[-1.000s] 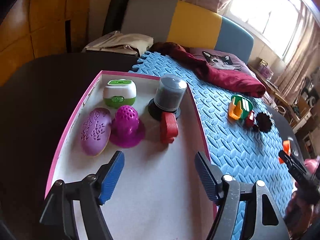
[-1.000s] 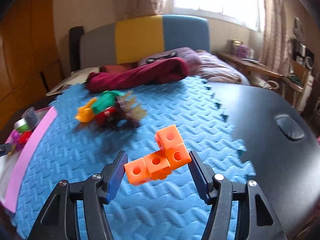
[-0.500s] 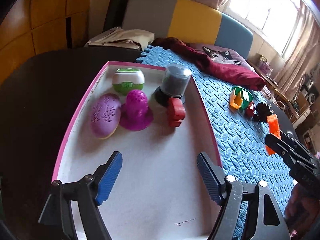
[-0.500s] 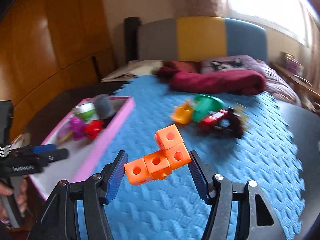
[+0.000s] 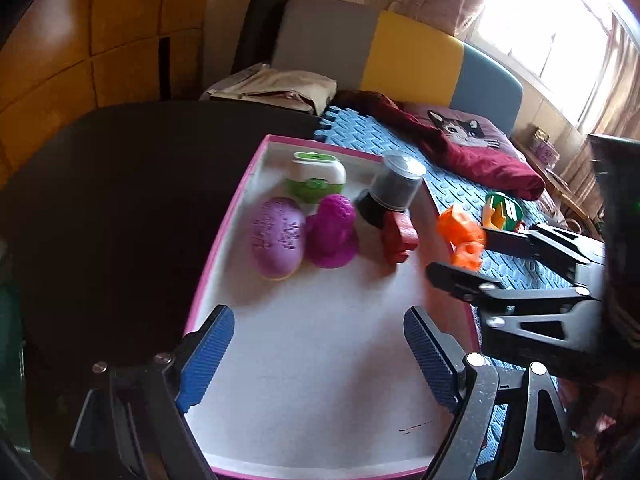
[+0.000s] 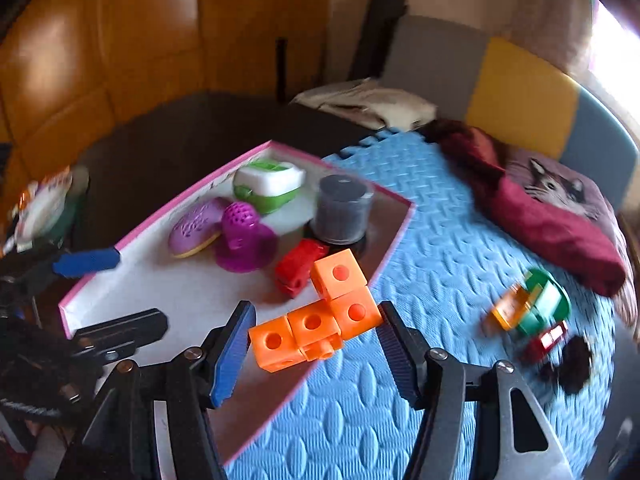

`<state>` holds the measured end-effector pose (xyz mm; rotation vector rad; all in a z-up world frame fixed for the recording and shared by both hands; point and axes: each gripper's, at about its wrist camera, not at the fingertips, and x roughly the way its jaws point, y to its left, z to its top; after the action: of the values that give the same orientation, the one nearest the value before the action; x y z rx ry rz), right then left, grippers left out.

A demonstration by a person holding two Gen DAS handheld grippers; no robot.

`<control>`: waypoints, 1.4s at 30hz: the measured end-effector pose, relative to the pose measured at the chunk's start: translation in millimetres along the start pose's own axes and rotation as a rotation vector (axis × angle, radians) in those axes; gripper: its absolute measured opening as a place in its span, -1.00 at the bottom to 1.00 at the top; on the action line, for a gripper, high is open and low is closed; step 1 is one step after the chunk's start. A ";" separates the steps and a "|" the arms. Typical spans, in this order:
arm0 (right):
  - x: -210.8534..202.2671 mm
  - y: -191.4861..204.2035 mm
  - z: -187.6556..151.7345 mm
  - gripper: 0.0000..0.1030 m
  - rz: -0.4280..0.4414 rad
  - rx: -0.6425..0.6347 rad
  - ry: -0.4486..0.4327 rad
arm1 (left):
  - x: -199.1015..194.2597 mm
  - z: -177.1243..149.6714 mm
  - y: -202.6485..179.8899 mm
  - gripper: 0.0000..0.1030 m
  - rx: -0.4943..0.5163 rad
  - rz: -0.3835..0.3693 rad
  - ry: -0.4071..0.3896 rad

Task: Organize rigid objects
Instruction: 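Carry the orange cube block into the tray and open the right tool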

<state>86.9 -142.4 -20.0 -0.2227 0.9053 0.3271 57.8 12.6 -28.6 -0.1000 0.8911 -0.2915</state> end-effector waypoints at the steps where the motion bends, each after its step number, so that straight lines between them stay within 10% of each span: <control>1: 5.0 2.3 2.0 0.22 0.001 -0.016 0.019 | -0.6 0.2 3.2 0.70 -0.011 0.000 0.002; 26: 10.6 -19.4 15.8 0.25 -0.038 0.091 0.015 | -3.6 -2.7 10.5 0.70 -0.056 -0.020 0.015; 34: 29.3 -16.7 23.9 0.25 -0.266 0.013 0.058 | -4.7 -4.5 4.3 0.70 -0.047 -0.018 0.012; 42: 16.1 -20.5 21.8 0.25 -0.209 0.085 -0.010 | -5.7 -4.1 6.7 0.70 -0.045 -0.002 0.018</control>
<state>119.7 -151.4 -18.7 -0.2344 0.8755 0.0961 52.7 20.8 -28.3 -0.1398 0.9156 -0.2750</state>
